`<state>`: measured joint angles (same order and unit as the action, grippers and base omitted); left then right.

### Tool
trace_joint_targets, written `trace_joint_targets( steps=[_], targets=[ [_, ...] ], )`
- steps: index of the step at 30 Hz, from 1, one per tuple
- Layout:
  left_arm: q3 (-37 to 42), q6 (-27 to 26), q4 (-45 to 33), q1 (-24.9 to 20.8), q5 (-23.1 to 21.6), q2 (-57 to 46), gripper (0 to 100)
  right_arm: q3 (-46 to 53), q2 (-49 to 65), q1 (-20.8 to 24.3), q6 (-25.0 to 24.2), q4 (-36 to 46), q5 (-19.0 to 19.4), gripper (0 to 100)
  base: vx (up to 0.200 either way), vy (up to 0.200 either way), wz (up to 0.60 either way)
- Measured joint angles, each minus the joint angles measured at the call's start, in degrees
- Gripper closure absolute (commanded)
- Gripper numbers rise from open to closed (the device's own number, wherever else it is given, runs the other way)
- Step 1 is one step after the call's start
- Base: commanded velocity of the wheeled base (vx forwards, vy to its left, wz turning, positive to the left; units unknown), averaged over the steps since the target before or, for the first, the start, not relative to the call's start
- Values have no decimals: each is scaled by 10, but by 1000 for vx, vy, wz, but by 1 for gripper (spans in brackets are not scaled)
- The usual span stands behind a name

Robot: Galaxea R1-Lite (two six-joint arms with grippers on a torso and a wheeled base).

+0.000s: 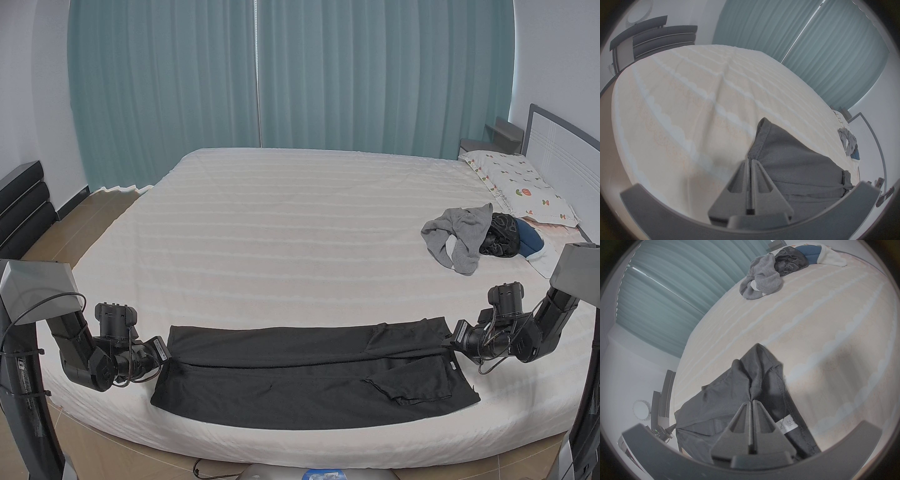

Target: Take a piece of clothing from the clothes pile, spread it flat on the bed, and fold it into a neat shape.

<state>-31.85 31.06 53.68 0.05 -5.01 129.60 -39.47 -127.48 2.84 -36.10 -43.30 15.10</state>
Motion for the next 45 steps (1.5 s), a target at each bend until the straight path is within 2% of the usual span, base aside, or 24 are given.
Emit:
trace_joint_targets(
  steps=[2, 3, 14, 17, 21, 29, 30, 37, 45],
  targets=[
    [3, 0, -1, -1, 0, 0, 100, 2, -1, 0, 4, 0, 0, 100, 0, 0, 0],
    [3, 0, -2, -1, 0, 0, 0, 3, -2, 0, 5, 0, -1, 0, 0, 0, 0],
    [6, 6, -4, 0, 0, -9, 0, -9, 30, -6, 22, 55, -3, 0, 0, 0, 0],
    [-7, 22, -5, 2, 0, -16, 0, -22, 36, -7, 19, 58, -3, 0, 0, 0, 0],
    [-44, 49, -19, 5, 0, -22, 0, -35, 34, -8, -4, 54, -2, 0, 0, 0, 0],
    [-149, 91, -120, 0, -1, -5, 0, -55, 23, -18, -54, 48, 11, 0, 0, 0, 0],
    [-158, 96, -126, -1, -1, 0, 100, -57, 21, -19, -58, 48, 13, 0, 0, 0, 0],
    [-199, 102, -126, -5, -2, 39, 100, -85, 2, -23, -62, 48, 18, 0, 0, 0, 0],
    [-207, 114, -126, -3, 8, 55, 100, -105, -24, -26, -63, 47, 18, 0, 0, 0, 0]
  ],
)
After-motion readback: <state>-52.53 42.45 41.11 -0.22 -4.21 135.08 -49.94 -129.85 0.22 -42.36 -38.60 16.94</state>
